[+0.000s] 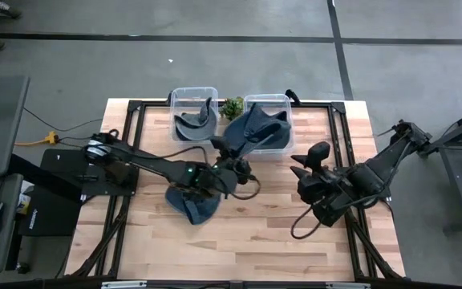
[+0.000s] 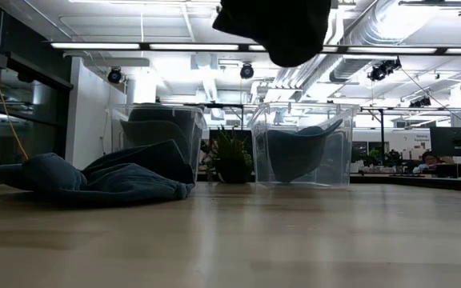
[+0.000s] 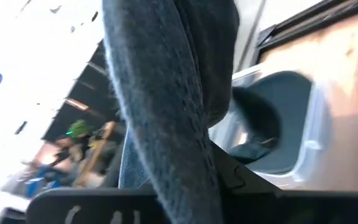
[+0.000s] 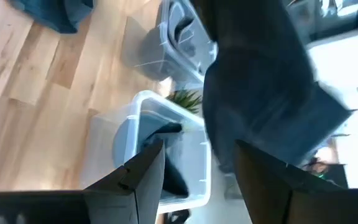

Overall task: Pick & Place hat
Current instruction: Put the top blue cap into the right transparent bin

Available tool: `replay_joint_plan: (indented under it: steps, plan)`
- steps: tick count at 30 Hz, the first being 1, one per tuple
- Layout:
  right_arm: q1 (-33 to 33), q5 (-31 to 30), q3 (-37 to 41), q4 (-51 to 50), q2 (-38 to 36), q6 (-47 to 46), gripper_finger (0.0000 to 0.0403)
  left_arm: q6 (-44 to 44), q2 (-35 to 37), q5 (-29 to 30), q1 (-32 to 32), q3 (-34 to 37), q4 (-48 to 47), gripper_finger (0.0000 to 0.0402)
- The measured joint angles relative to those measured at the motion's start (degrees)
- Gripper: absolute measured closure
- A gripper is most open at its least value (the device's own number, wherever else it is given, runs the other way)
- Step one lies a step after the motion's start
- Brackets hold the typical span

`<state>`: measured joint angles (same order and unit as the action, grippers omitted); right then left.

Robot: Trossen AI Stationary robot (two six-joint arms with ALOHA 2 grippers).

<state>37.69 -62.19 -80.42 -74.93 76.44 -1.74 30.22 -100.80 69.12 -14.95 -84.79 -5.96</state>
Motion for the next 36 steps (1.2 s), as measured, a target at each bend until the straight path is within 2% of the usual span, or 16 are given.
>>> replay_joint_plan:
  steps: [11,16,21,36]
  plan:
    - [1.71,-7.76,-0.02,7.78,0.00,13.94,0.0221,17.20,-11.32,13.20,1.49,-11.23,-0.27,0.0394]
    - [0.00,-4.17,-0.04,12.63,-0.02,22.44,0.0224,23.18,-14.22,16.98,1.87,-12.45,-0.34,0.0394]
    - [-3.55,3.66,-0.04,15.87,-0.02,29.19,0.0224,25.21,-15.27,17.87,1.83,-12.46,-0.48,0.0394]
    - [-14.28,10.02,-0.09,17.66,-0.82,41.02,0.0226,24.82,-15.05,18.54,1.83,-12.49,-0.16,0.0394]
